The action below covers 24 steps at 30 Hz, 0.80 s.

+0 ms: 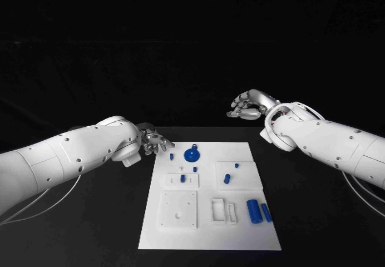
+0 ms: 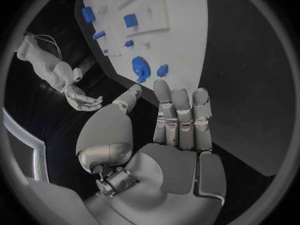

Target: Assemble the parts on the task board

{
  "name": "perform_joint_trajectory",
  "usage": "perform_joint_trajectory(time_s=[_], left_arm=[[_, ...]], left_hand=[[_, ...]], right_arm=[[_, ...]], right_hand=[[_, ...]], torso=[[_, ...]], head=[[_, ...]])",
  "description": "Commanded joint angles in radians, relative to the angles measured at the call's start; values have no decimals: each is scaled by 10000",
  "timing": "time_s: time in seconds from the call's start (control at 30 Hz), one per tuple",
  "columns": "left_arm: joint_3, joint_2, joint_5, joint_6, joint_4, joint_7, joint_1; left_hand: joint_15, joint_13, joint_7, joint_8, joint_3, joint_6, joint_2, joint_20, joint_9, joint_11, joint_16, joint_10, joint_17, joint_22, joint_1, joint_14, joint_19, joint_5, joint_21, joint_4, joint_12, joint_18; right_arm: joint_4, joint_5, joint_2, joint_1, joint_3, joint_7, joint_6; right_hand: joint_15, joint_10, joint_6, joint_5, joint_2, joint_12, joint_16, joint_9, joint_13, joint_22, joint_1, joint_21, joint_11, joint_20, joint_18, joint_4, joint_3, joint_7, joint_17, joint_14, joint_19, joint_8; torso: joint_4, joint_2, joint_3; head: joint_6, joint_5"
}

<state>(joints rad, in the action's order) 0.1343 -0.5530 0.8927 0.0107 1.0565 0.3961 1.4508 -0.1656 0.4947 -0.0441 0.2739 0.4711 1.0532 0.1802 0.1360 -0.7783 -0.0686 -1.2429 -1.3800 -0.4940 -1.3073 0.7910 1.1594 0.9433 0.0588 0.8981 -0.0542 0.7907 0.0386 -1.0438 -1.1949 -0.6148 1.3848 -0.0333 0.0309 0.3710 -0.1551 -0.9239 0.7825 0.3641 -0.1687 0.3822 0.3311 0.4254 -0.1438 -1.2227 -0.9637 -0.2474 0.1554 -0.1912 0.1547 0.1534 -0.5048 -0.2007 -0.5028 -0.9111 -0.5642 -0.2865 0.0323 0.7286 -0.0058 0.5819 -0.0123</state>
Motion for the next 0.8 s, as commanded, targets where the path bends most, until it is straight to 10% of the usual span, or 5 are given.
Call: perform_joint_trajectory(time_s=[0.03,0.8], left_arm=[[-9,140,558,407,-235,-179,32],[5,923,1280,1088,-1369,-476,10]], left_hand=[[28,-13,-12,-46,-27,-53,48,1184,20,13,39,50,12,4,-14,-37,-43,-36,-68,25,-37,-64],[152,-98,-132,-210,-159,-278,-97,1087,228,132,137,312,91,-19,177,-255,-207,-35,-215,-18,-123,-105]], right_arm=[[-51,18,-6,-2,-2,14,56],[-64,187,79,-2,-3,61,18]], right_hand=[[3,32,-93,18,-84,-32,-58,-17,12,-16,-1,58,63,-15,3,-8,39,-109,12,76,71,9],[-2,27,-87,17,-81,-30,-67,-22,38,-29,1,70,63,-21,5,-25,38,-107,20,87,81,2]], torso=[[4,3,0],[2,10,1]], head=[[2,39],[110,2]])
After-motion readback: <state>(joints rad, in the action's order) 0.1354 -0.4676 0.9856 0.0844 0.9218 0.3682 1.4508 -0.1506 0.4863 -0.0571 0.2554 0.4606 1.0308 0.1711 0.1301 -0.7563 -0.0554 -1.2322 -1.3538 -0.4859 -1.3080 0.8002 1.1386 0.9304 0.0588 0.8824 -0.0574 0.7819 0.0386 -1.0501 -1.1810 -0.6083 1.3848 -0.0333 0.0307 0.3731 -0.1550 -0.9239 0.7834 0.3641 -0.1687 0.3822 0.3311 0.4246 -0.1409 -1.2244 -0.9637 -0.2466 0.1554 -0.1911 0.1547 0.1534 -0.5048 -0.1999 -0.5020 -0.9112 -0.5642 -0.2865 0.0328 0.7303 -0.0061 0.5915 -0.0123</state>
